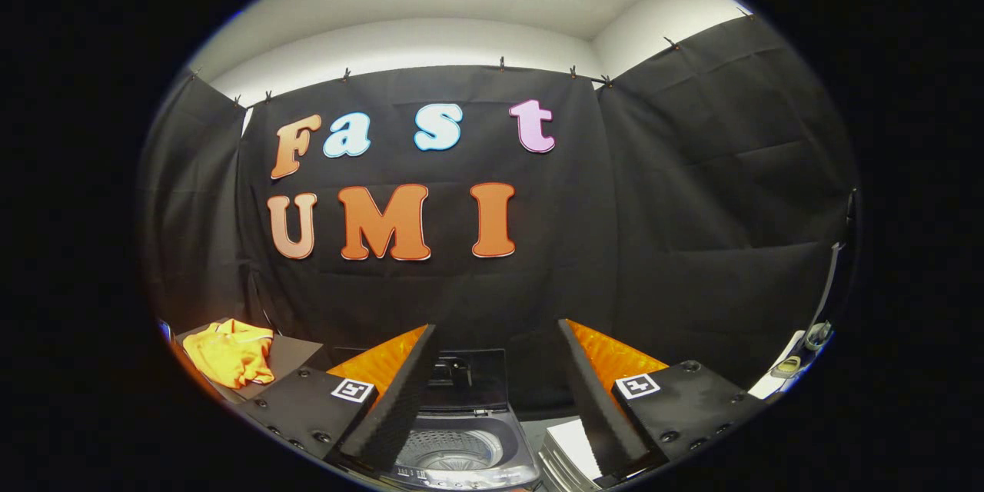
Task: Put the clothes into the washing machine and then close the washing machine lid.
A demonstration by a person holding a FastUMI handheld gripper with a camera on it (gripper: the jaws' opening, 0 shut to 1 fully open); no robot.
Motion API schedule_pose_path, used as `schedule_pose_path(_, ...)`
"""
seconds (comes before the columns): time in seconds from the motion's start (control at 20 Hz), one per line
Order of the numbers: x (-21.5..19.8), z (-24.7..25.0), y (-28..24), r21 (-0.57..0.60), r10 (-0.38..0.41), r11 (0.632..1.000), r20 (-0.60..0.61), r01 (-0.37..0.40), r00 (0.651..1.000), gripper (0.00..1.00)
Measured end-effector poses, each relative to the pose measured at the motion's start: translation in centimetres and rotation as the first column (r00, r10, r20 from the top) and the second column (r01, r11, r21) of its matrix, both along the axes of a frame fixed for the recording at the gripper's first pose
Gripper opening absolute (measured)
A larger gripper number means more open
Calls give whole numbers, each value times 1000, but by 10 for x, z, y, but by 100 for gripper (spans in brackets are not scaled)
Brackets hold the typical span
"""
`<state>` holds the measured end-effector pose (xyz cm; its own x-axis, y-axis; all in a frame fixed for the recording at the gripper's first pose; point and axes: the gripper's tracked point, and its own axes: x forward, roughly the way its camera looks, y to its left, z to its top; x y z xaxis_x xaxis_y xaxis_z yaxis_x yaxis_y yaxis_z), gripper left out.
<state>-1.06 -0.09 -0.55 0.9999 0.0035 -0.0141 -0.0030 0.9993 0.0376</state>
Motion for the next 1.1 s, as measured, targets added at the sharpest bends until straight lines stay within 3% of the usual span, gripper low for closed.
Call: schedule_pose_path(1.1, 5, 4, 76, -28, 91, 995, 1, -91, 996, 98)
